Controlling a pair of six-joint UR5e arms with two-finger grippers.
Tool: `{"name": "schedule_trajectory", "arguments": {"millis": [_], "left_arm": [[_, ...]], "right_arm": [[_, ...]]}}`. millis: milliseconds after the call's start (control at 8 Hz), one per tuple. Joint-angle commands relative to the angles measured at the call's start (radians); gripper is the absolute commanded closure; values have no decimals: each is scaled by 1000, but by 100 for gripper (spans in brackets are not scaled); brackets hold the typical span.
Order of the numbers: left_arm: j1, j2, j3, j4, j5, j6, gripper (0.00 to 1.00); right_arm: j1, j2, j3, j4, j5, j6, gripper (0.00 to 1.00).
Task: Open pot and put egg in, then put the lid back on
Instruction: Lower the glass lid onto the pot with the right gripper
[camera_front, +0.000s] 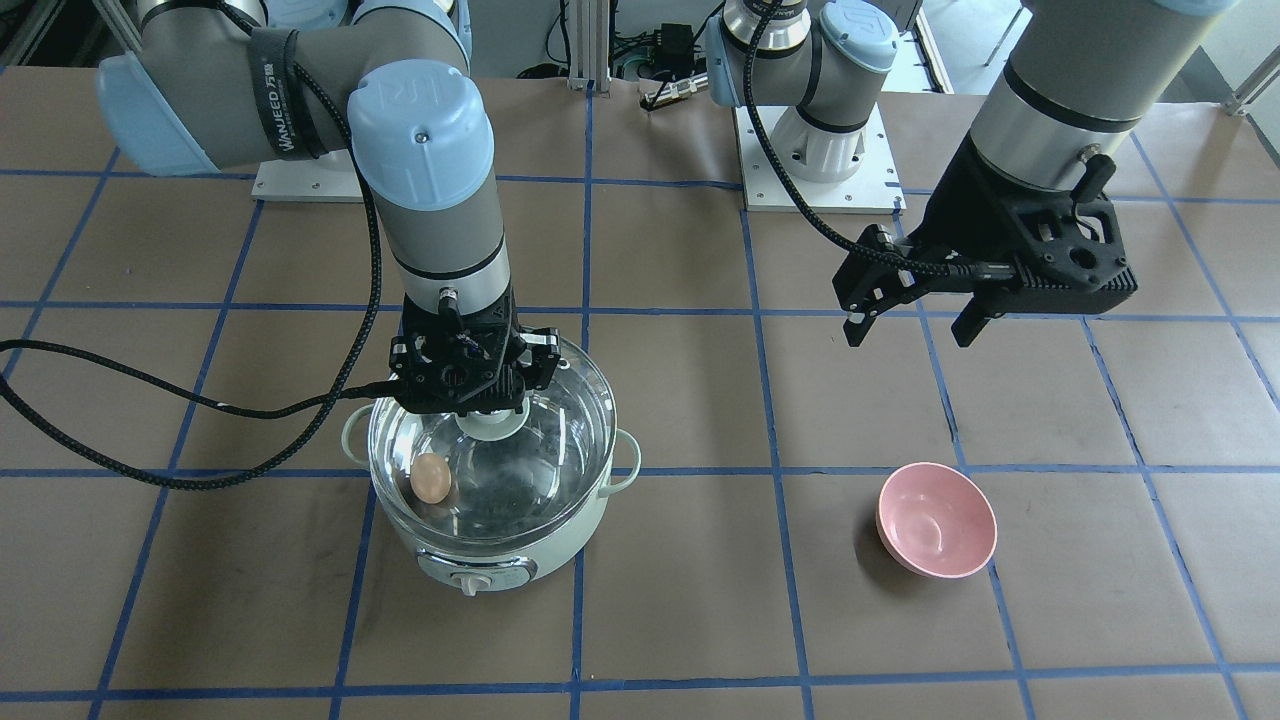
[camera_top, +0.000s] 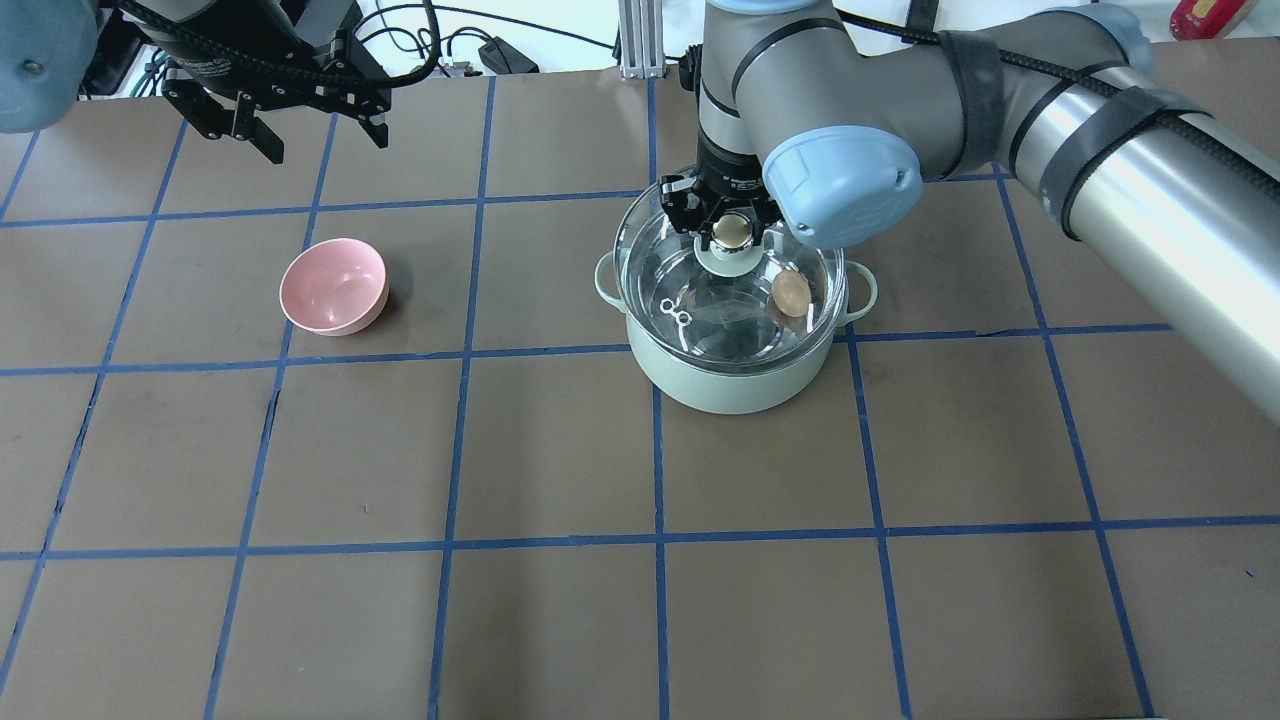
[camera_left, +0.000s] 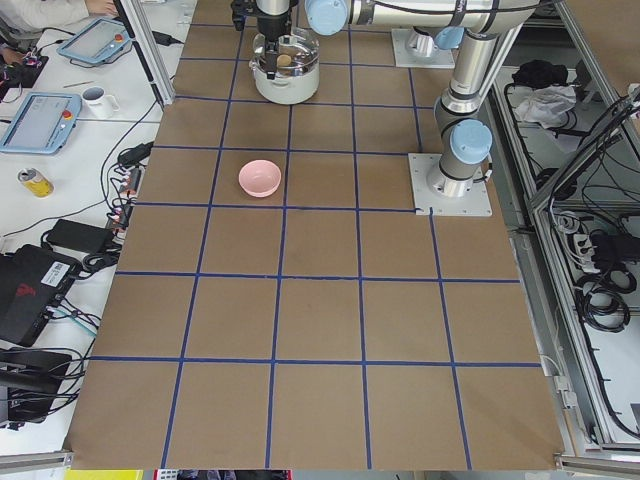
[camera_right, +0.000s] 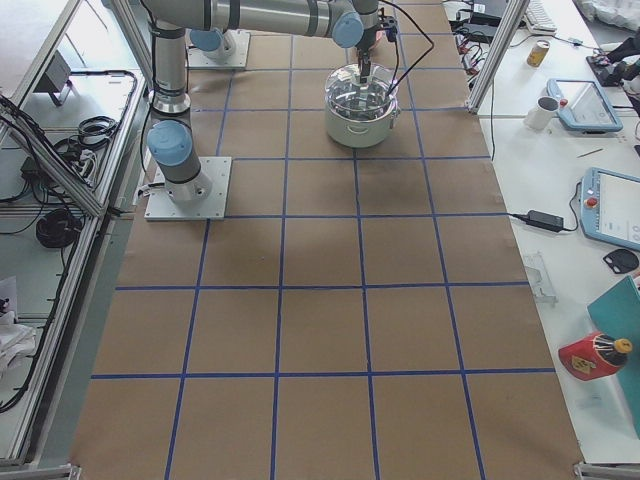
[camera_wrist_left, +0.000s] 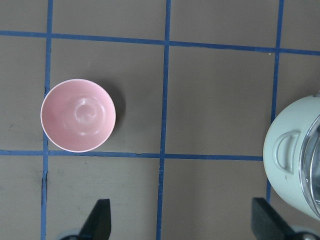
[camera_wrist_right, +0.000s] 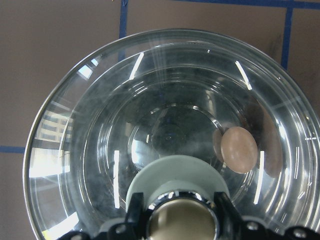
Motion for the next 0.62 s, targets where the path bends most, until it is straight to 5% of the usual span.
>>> {"name": "schedule_trajectory", "arguments": {"millis": [0,500], "left_arm": [[0,-2,-2,2,-1,0,0],[2,-2,-3,5,1,0,0]], "right_arm": [[3,33,2,-26,0,0,99],[3,43,17,-24,-3,-9,99]]}}
